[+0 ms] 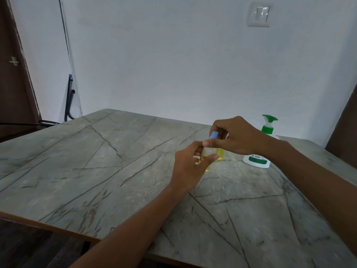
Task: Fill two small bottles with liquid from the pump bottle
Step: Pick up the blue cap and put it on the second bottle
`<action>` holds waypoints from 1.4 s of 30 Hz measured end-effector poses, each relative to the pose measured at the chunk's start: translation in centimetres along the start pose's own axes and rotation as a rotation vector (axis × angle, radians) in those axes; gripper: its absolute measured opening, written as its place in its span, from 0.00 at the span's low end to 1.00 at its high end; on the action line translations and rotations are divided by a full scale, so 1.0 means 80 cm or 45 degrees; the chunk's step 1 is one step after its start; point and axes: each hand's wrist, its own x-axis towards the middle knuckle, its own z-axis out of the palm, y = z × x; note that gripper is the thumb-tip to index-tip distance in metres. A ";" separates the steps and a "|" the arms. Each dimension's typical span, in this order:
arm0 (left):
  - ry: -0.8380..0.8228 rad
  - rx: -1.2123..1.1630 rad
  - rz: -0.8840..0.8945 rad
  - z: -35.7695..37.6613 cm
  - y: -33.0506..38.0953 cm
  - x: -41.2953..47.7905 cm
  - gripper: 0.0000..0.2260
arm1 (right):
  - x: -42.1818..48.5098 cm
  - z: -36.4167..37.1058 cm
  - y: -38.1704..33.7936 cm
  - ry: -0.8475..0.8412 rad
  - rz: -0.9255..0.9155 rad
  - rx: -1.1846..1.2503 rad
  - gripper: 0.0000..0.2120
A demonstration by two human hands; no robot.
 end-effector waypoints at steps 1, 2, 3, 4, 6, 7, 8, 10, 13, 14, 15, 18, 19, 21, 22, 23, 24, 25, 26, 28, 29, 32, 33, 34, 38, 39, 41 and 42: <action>-0.001 -0.009 0.004 0.000 0.000 0.000 0.15 | -0.001 -0.001 -0.001 0.002 -0.004 0.033 0.25; -0.003 -0.013 0.004 0.000 0.000 0.000 0.16 | -0.002 -0.003 -0.001 0.007 -0.008 0.074 0.25; -0.006 -0.013 0.004 0.000 0.000 0.000 0.17 | -0.003 -0.005 -0.001 0.013 -0.014 0.126 0.24; -0.009 -0.010 0.007 0.001 -0.001 0.000 0.17 | -0.003 -0.007 0.000 0.009 -0.023 0.178 0.21; -0.010 0.005 0.018 0.001 -0.002 0.001 0.19 | -0.003 -0.010 0.002 -0.040 -0.053 0.230 0.14; -0.006 0.013 0.025 0.002 -0.003 0.001 0.19 | -0.003 -0.011 0.003 -0.059 -0.062 0.232 0.10; -0.003 0.014 0.030 0.002 -0.003 0.001 0.19 | -0.003 -0.010 0.003 -0.056 -0.061 0.228 0.08; -0.001 -0.009 0.029 0.002 -0.002 0.000 0.19 | -0.001 -0.006 0.003 0.005 -0.045 0.181 0.12; -0.010 -0.024 0.044 0.000 0.001 -0.001 0.19 | -0.002 0.006 0.006 0.127 0.002 0.097 0.20; -0.011 -0.030 0.043 0.000 0.002 -0.001 0.19 | -0.004 0.010 0.006 0.148 0.006 0.104 0.20; -0.010 -0.034 0.035 0.000 0.002 -0.002 0.19 | -0.005 0.012 0.006 0.151 0.008 0.125 0.19; -0.007 -0.039 0.011 0.000 0.003 -0.001 0.17 | -0.011 0.012 0.000 0.076 0.041 0.240 0.23; -0.006 -0.042 0.005 0.000 0.003 -0.001 0.17 | -0.012 0.010 0.000 0.051 0.043 0.295 0.24; 0.000 -0.047 0.004 0.000 0.002 0.000 0.18 | -0.013 0.004 0.000 -0.003 0.018 0.374 0.18; 0.007 -0.047 0.009 0.000 0.002 0.000 0.18 | -0.013 0.002 0.001 -0.026 -0.007 0.387 0.14; 0.010 -0.046 0.017 0.000 0.001 0.000 0.18 | -0.012 0.002 0.003 -0.029 -0.024 0.369 0.11; 0.009 -0.043 0.026 0.000 0.001 0.000 0.19 | -0.012 0.002 0.004 -0.012 -0.022 0.359 0.10; 0.006 -0.037 0.033 0.000 0.001 -0.001 0.18 | -0.011 0.003 0.004 0.021 -0.016 0.339 0.09; 0.002 -0.038 0.034 0.000 0.002 -0.001 0.18 | -0.010 0.004 0.004 0.055 -0.010 0.324 0.09; -0.005 -0.064 0.023 -0.001 0.002 -0.001 0.16 | -0.010 0.007 0.003 0.129 -0.012 0.239 0.17; -0.006 -0.078 0.017 -0.001 0.002 -0.001 0.16 | -0.010 0.008 0.003 0.146 -0.020 0.211 0.20; -0.007 -0.089 0.010 0.000 -0.001 0.000 0.17 | -0.012 0.006 0.001 0.065 -0.017 0.262 0.25; -0.010 -0.080 0.010 0.001 -0.001 0.000 0.18 | -0.012 0.005 0.000 0.028 -0.037 0.267 0.24; -0.016 -0.066 0.010 0.002 0.000 0.000 0.18 | -0.010 0.004 0.001 -0.005 -0.064 0.242 0.19; -0.025 -0.028 0.014 0.002 0.000 -0.001 0.18 | -0.005 0.007 -0.001 0.001 -0.068 0.116 0.07; -0.026 -0.025 0.020 0.001 -0.001 -0.001 0.18 | -0.003 0.011 -0.002 0.015 -0.053 0.082 0.07; -0.025 -0.010 0.042 0.000 -0.001 -0.002 0.18 | -0.002 0.016 -0.003 0.048 -0.024 0.049 0.08; -0.022 -0.007 0.049 0.001 -0.002 -0.003 0.17 | -0.001 0.019 -0.003 0.069 -0.003 0.049 0.08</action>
